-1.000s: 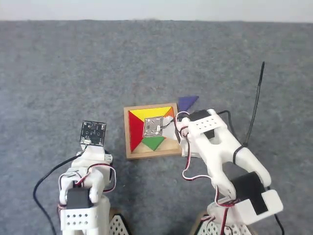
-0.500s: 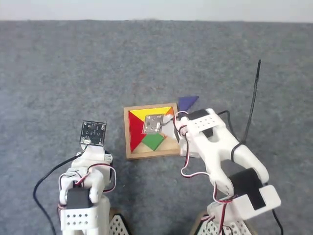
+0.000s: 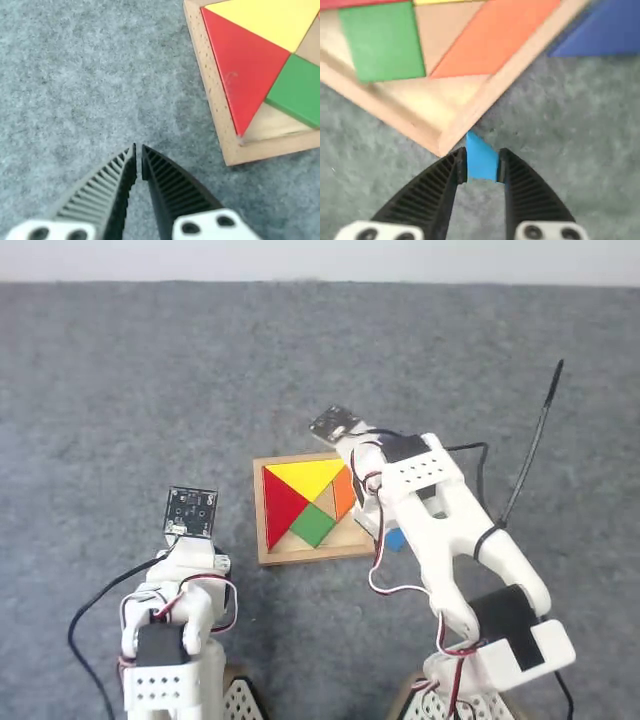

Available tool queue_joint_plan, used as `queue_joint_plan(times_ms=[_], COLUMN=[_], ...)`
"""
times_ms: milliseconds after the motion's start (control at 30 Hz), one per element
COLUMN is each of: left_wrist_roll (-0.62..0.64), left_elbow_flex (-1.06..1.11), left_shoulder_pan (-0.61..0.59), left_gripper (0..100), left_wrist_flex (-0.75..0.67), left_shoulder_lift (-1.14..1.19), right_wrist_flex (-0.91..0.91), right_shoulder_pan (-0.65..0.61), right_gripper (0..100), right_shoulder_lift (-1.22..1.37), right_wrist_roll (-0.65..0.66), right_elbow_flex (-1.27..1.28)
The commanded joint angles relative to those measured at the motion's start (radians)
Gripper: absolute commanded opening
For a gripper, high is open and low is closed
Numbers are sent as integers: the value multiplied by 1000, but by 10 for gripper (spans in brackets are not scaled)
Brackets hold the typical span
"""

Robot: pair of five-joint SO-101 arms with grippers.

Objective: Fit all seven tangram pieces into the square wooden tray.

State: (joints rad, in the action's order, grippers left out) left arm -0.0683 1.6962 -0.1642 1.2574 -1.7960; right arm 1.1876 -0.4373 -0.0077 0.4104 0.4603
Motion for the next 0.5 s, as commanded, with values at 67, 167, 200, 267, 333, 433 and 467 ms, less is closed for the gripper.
queue_joint_plan(times_ms=[67,167,200,267,333,433,467], left_wrist_roll=[-2,-2,-2,-2,-2,-2,-2], left_elbow_flex=[-12,-12,-12,-12,-12,-12,-12], left_shoulder_pan=[2,2,2,2,2,2,2], left_gripper=[21,21,21,21,21,21,21], left_wrist_flex=[3,3,3,3,3,3,3], left_shoulder_lift=[-20,-20,-20,-20,-20,-20,-20], right_wrist_flex=[176,174,165,150,122,27,-13], right_shoulder_pan=[97,120,124,120,102,87,84], right_gripper=[181,258,276,295,296,282,276], right_shoulder_lift=[-70,-71,-71,-73,-73,-73,-73], right_wrist_roll=[216,408,439,474,509,559,566], right_elbow_flex=[-58,-51,-48,-26,11,103,129])
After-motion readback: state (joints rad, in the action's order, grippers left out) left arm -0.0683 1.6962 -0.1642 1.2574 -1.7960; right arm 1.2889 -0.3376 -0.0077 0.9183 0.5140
